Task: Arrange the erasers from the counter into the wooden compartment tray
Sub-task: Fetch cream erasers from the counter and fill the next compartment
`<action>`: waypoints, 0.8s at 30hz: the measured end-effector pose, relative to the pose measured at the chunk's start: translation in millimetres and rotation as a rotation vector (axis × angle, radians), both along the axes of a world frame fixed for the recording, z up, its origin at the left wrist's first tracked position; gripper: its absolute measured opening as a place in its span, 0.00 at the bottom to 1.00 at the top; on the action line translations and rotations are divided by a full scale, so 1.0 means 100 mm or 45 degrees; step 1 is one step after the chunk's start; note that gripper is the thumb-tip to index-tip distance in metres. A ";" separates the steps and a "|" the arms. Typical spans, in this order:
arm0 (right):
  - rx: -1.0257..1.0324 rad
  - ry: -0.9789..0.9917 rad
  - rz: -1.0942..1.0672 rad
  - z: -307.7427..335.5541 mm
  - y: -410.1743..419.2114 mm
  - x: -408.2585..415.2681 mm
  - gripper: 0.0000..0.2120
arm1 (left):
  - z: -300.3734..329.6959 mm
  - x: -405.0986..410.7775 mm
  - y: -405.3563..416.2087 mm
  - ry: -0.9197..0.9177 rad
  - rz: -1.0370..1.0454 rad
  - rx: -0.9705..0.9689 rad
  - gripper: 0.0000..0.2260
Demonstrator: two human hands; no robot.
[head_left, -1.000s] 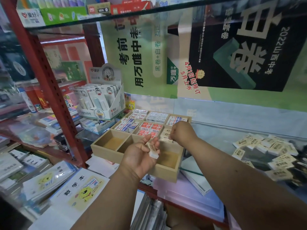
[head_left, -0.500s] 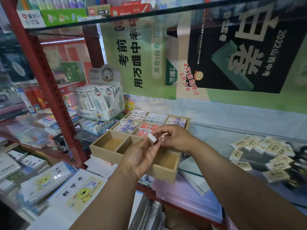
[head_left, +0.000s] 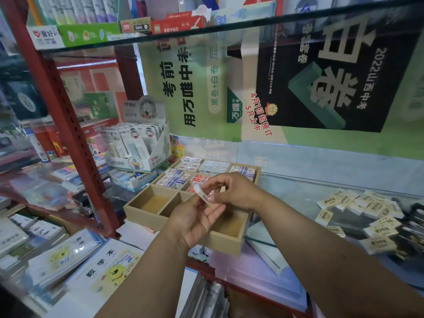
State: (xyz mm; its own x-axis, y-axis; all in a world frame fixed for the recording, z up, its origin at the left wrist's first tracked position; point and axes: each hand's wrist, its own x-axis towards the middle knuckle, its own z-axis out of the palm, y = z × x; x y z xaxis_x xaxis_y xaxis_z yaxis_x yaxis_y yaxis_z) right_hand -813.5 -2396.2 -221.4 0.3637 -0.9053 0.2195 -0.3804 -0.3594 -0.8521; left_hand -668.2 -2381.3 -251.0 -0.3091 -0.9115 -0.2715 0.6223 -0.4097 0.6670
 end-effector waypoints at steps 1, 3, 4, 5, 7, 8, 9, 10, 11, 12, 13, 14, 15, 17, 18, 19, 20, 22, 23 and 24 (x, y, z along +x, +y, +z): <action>-0.024 0.005 -0.012 0.01 0.00 0.00 0.16 | 0.00 0.00 0.01 -0.009 -0.005 -0.005 0.15; -0.067 -0.021 -0.108 0.04 -0.04 -0.07 0.14 | 0.01 -0.01 0.04 0.015 0.006 0.016 0.18; -0.075 -0.054 -0.198 0.06 -0.06 -0.13 0.13 | 0.01 0.00 0.05 0.057 0.023 0.026 0.18; -0.071 -0.075 -0.290 0.08 -0.10 -0.20 0.12 | -0.01 0.01 0.06 0.111 0.046 0.027 0.18; -0.042 -0.020 -0.406 0.08 -0.17 -0.34 0.11 | -0.04 0.05 0.06 0.218 0.095 0.012 0.18; -0.020 0.050 -0.430 0.06 -0.20 -0.40 0.10 | -0.07 0.06 0.06 0.256 0.111 0.004 0.19; -0.002 0.145 -0.439 0.03 -0.23 -0.43 0.09 | -0.08 0.06 0.05 0.277 0.119 -0.003 0.19; 0.006 0.259 -0.439 0.00 -0.25 -0.45 0.08 | -0.10 0.06 0.05 0.284 0.121 -0.008 0.19; 0.006 0.366 -0.427 -0.03 -0.27 -0.46 0.07 | -0.10 0.05 0.05 0.285 0.120 -0.012 0.19; 0.004 0.448 -0.408 -0.07 -0.29 -0.46 0.06 | -0.10 0.05 0.05 0.286 0.119 -0.017 0.19; 0.001 0.500 -0.389 -0.10 -0.30 -0.45 0.06 | -0.10 0.04 0.04 0.289 0.118 -0.022 0.19; -0.001 0.523 -0.374 -0.12 -0.32 -0.43 0.05 | -0.10 0.05 0.04 0.296 0.117 -0.026 0.19; -0.004 0.529 -0.367 -0.14 -0.33 -0.41 0.05 | -0.10 0.05 0.04 0.305 0.116 -0.029 0.19; -0.023 0.541 -0.357 -0.18 -0.35 -0.37 0.03 | -0.10 0.05 0.04 0.322 0.116 -0.032 0.19; -0.039 0.562 -0.350 -0.21 -0.37 -0.35 0.03 | -0.11 0.05 0.04 0.325 0.117 -0.032 0.18; -0.057 0.591 -0.345 -0.24 -0.38 -0.33 0.03 | -0.11 0.05 0.04 0.325 0.117 -0.032 0.18; -0.075 0.612 -0.342 -0.27 -0.39 -0.32 0.03 | -0.12 0.05 0.04 0.323 0.118 -0.032 0.18; -0.084 0.616 -0.354 -0.30 -0.42 -0.31 0.04 | -0.13 0.05 0.04 0.320 0.115 -0.036 0.18; -0.078 0.607 -0.363 -0.31 -0.43 -0.30 0.03 | -0.14 0.06 0.04 0.320 0.114 -0.041 0.18; -0.065 0.594 -0.371 -0.31 -0.43 -0.29 0.03 | -0.14 0.07 0.04 0.318 0.113 -0.048 0.18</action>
